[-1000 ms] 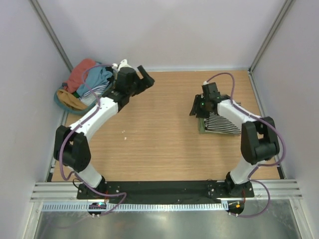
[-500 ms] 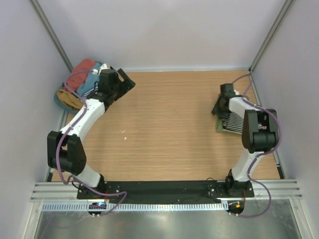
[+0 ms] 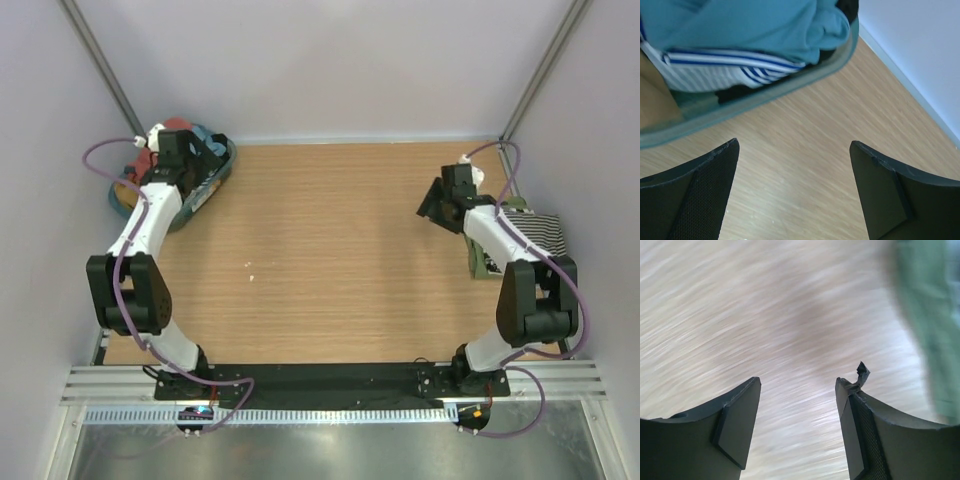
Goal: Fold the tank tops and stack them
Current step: Grab the tank top from the pile
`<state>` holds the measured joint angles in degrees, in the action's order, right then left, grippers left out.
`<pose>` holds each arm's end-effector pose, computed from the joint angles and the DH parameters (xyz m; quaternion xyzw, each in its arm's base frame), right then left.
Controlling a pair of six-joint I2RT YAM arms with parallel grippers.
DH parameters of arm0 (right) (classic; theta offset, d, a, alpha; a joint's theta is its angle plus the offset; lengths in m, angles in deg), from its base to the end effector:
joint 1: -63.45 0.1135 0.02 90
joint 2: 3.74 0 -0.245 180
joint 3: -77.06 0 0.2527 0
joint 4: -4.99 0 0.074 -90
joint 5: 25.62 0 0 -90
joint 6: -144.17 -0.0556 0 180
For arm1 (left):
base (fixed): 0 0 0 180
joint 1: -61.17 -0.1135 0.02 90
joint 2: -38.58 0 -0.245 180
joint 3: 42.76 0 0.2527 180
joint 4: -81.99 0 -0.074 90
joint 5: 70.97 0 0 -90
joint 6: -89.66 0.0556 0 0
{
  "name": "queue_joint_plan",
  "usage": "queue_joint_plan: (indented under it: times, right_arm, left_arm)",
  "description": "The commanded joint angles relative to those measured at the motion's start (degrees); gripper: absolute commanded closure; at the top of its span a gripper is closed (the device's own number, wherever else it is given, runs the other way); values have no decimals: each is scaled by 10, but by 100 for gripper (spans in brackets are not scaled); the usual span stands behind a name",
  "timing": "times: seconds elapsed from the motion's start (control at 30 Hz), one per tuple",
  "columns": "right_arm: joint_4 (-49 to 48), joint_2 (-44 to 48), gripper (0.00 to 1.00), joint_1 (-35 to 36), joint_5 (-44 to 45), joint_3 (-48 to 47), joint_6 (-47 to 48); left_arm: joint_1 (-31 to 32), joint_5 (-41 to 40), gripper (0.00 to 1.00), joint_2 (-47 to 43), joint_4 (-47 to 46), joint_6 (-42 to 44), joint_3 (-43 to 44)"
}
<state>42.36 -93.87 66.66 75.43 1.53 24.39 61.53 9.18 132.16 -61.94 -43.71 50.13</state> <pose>0.3444 0.0086 0.1935 0.2468 0.9086 0.0048 0.3368 0.3912 0.0071 0.2779 -0.3623 0.8146 -0.0950 0.4429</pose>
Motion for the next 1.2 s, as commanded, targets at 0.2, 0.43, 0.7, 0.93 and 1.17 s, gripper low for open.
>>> queue_joint_plan:
  times: [0.2, 0.43, 0.7, 0.93, 1.17]
  right_arm:
    - [-76, 65, 34, 142, -91, 26, -10]
    - [-83, 72, 34, 173, -122, 43, -10]
    - [-99, 67, 36, 181, -121, 52, -11]
    - [-115, 61, 37, 183, -130, 59, -10]
    - [-120, 74, 38, 183, -127, 66, -6]
  left_arm:
    - [-50, -107, 8, 181, 97, 29, 218]
    - [-50, -76, 14, 390, 242, 55, 517]
    - [-48, -35, 100, 293, 201, 62, 437]
    - [15, -112, 100, 30, 138, 89, 292]
    - [111, -89, 100, -196, 112, 78, 163]
